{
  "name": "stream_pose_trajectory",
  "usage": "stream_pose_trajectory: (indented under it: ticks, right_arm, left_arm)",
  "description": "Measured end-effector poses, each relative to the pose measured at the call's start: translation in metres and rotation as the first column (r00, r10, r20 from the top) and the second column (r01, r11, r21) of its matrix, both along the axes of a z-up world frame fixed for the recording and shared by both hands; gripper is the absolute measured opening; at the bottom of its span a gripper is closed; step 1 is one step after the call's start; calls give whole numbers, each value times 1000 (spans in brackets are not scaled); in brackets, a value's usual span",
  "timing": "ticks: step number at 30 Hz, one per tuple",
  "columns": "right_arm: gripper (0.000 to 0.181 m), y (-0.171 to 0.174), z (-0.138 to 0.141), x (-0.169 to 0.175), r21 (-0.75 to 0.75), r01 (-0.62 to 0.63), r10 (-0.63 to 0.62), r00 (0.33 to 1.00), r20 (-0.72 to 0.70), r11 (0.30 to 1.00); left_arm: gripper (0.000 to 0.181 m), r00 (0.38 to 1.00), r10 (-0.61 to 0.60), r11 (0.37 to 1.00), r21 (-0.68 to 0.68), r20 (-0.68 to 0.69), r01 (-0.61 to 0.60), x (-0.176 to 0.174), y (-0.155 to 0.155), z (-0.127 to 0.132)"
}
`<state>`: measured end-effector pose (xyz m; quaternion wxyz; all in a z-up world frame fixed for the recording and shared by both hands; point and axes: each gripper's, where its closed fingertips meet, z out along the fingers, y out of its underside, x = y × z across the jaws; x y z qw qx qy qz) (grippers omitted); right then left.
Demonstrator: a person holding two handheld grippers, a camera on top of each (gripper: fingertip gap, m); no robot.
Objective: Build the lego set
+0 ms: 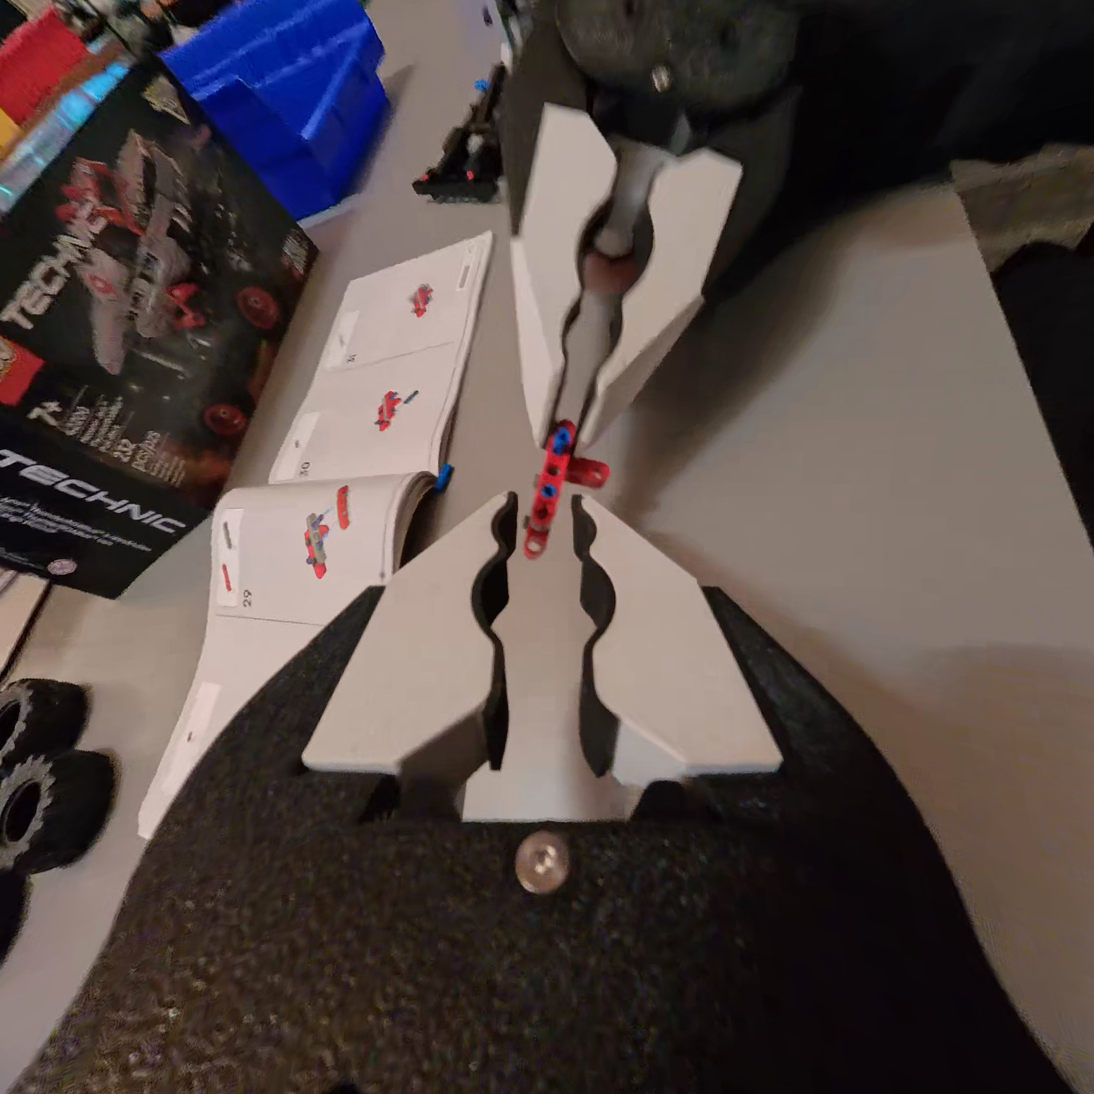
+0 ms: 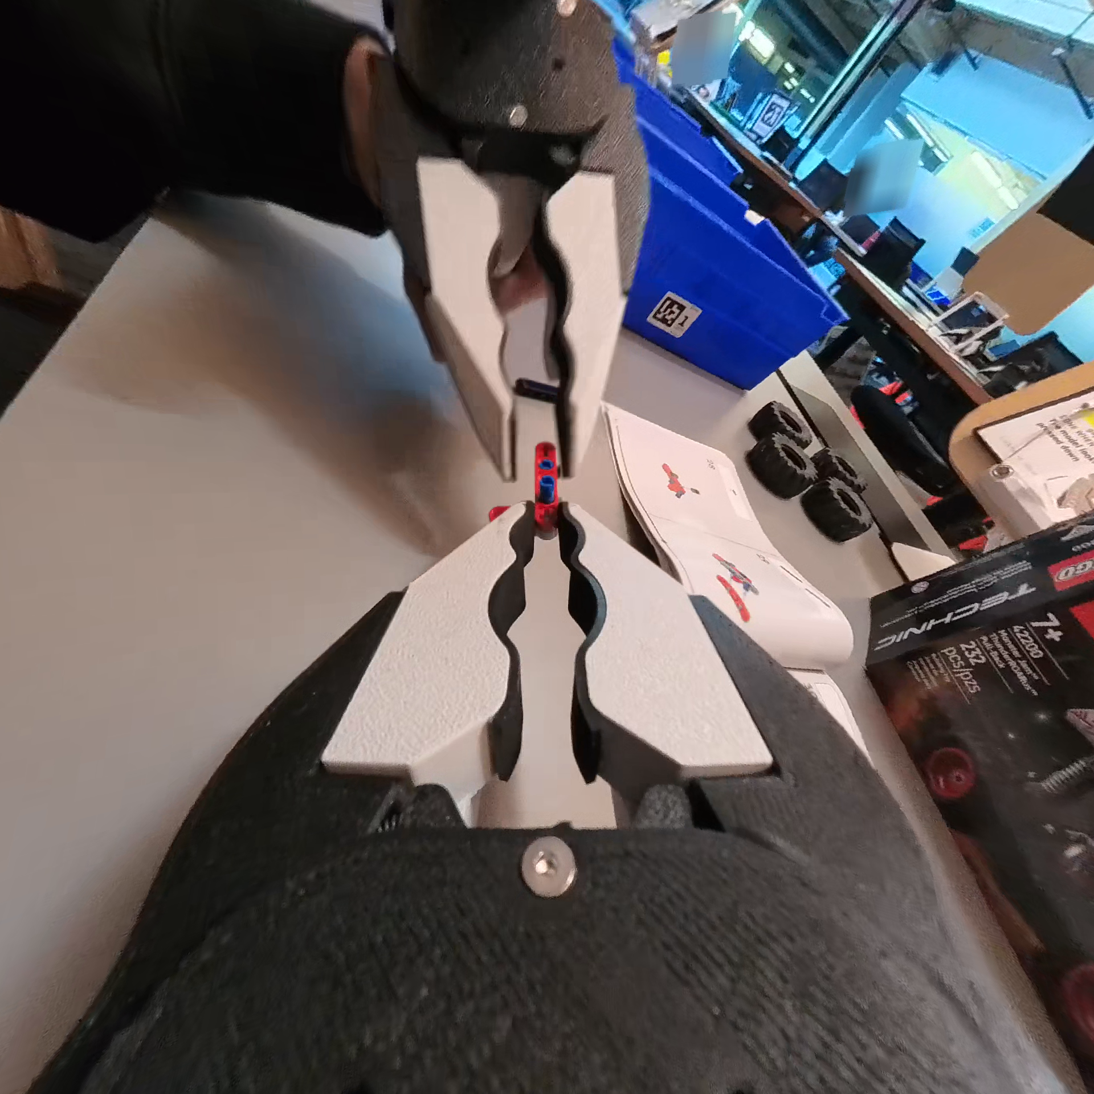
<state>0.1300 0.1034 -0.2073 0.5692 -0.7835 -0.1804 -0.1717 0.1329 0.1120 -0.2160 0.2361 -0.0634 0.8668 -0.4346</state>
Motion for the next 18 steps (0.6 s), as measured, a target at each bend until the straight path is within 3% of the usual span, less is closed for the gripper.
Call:
stream_pose_trajectory:
  ticks: [4,9,11,13,18]
  right_arm:
    - [5,-10,0,0,-7,-3,3,999,-33,1000]
    - [6,-23,-7,3,-58,27,-29,999,-28,998]
    - [18,-26,-9,8,-53,73,-72,997,17,996]
    - [6,-30,-12,3,-78,50,-50,999,6,996]
    - [5,-40,-11,10,-74,45,-44,999,7,996]
  left_arm:
    - [6,996,-9,1000,28,85,7,3,-10,0]
    - [5,998,-6,999,48,70,3,3,-22,-6]
    - [5,998,-16,998,69,63,11,3,-29,-9]
    - [5,999,-13,998,67,41,10,3,-36,-9]
    - [5,1000,2,998,56,28,-3,11,-47,-7]
